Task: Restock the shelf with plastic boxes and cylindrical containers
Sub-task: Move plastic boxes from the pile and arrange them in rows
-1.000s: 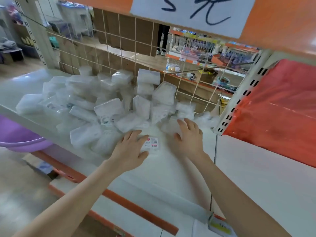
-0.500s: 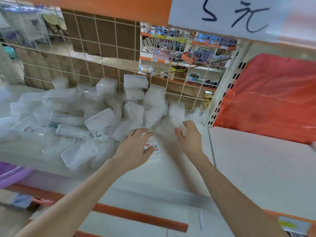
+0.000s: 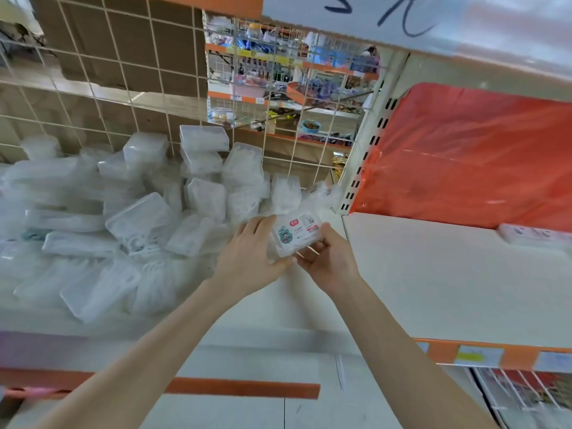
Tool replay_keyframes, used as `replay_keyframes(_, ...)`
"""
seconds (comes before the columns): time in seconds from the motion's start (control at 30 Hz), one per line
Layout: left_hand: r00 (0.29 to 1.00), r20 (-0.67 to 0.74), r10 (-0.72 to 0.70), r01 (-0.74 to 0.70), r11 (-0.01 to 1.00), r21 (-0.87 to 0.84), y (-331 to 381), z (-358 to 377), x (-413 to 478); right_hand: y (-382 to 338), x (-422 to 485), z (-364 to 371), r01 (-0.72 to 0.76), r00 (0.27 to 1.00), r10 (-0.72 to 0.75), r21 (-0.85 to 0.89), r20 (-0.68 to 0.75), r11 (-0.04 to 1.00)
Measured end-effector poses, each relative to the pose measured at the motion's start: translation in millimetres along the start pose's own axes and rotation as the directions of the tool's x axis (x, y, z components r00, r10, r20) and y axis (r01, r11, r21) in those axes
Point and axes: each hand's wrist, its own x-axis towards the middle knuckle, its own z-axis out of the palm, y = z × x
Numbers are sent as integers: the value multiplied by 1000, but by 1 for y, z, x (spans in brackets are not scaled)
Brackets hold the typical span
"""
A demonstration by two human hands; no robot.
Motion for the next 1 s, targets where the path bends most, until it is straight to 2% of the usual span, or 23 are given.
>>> replay_keyframes(0.1,999,-34,3,-4,1000,-11,-1,-2,-1,5,-1,3,-39,999,38,32,37,999)
replay_keyframes(0.27,998,-52,20,-20,1000,-10,-9,-8,-9,7,1,9,-48,998,48,-13,32,999)
replay_keyframes(0.33,997,-71,24,-25,1000,-13,-14,-13,-11,9,0,11,-40,998,44,-66,50,997)
replay_keyframes(0.4,998,-43,48,-49,999,-16,-19,-18,-12,11,1,12,50,998,-38,-214,58,975)
replay_keyframes(0.47,997,4,71,-71,997,-24,-25,-24,-12,8,-1,9,207,978,-164,-480,131,852)
replay_keyframes(0.53,994,47,98,-96,994,-44,-31,-30,-12,3,-4,7,414,910,-239,-715,339,564)
replay_keyframes(0.6,988,96,125,-119,991,-61,-34,-35,-13,0,-4,3,567,824,-145,-793,548,221)
replay_keyframes(0.63,984,117,134,-127,990,-66,-35,-37,-14,1,-4,2,612,791,-90,-786,606,85)
replay_keyframes(0.67,981,132,139,-131,989,-69,-35,-38,-15,2,-4,2,640,766,-69,-768,639,-10)
replay_keyframes(0.73,978,141,152,-141,986,-88,-37,-37,-16,7,-4,2,668,727,-116,-736,677,-111)
replay_keyframes(0.8,978,143,150,-137,986,-98,-40,-33,-19,11,-6,1,653,721,-168,-740,672,-160)
replay_keyframes(0.87,982,135,131,-125,991,-54,-45,-28,-24,16,-7,-2,611,747,-195,-772,636,-176)
replay_keyframes(1.0,980,187,70,-104,978,180,-59,-17,-33,24,-9,-16,500,826,-211,-853,522,-152)
